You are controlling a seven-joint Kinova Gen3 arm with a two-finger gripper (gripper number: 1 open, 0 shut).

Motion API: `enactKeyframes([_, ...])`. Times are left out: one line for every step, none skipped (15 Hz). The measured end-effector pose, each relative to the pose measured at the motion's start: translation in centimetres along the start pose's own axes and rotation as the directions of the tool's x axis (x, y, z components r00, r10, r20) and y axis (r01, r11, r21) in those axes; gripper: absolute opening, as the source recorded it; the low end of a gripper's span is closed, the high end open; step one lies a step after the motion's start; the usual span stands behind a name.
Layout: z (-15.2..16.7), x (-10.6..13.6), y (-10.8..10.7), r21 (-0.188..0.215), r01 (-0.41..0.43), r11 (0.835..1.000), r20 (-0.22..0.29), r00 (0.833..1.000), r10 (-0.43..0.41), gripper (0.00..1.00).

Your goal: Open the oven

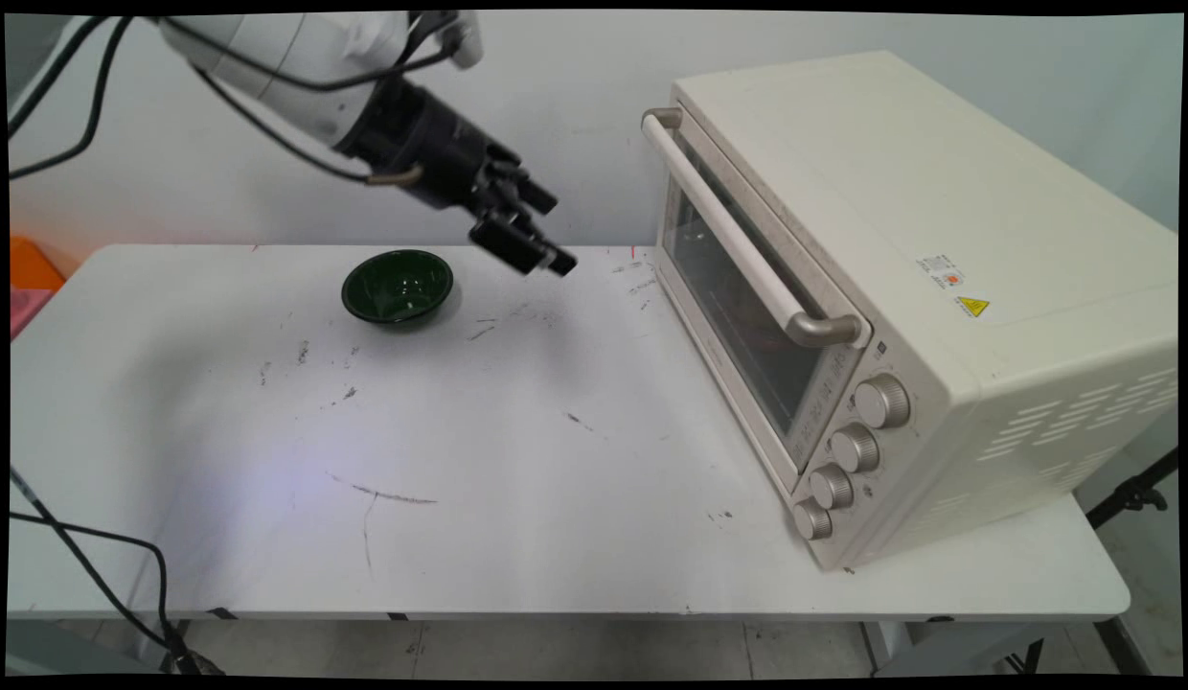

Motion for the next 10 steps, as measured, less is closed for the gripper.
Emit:
enactKeyframes([0.0, 0.8, 0.0, 0.006, 0.002, 1.0, -0.007, 1.0, -0.002, 1.0])
enactKeyframes([0.1, 1.8, 0.0, 0.011, 0.005, 1.0, -0.015, 1.0, -0.005, 1.0])
enactKeyframes([0.1, 2.7, 0.0, 0.017, 0.008, 1.0, -0.023, 1.0, -0.008, 1.0])
enactKeyframes([0.1, 3.4, 0.0, 0.02, 0.01, 1.0, -0.03, 1.0, -0.01, 1.0])
enactKeyframes([0.1, 3.8, 0.1, 0.022, 0.012, 1.0, -0.034, 0.999, -0.011, 1.0])
enactKeyframes([0.2, 4.5, 0.1, 0.026, 0.015, 1.0, -0.039, 0.999, -0.014, 1.0])
enactKeyframes([0.2, 5.2, 0.2, 0.03, 0.019, 0.999, -0.045, 0.999, -0.017, 1.0])
enactKeyframes([0.3, 6.0, 0.2, 0.033, 0.022, 0.999, -0.051, 0.998, -0.02, 1.0])
enactKeyframes([0.4, 6.5, 0.2, 0.037, 0.025, 0.999, -0.056, 0.998, -0.023, 1.0])
enactKeyframes([0.5, 7.2, 0.3, 0.04, 0.028, 0.999, -0.061, 0.998, -0.026, 1.0])
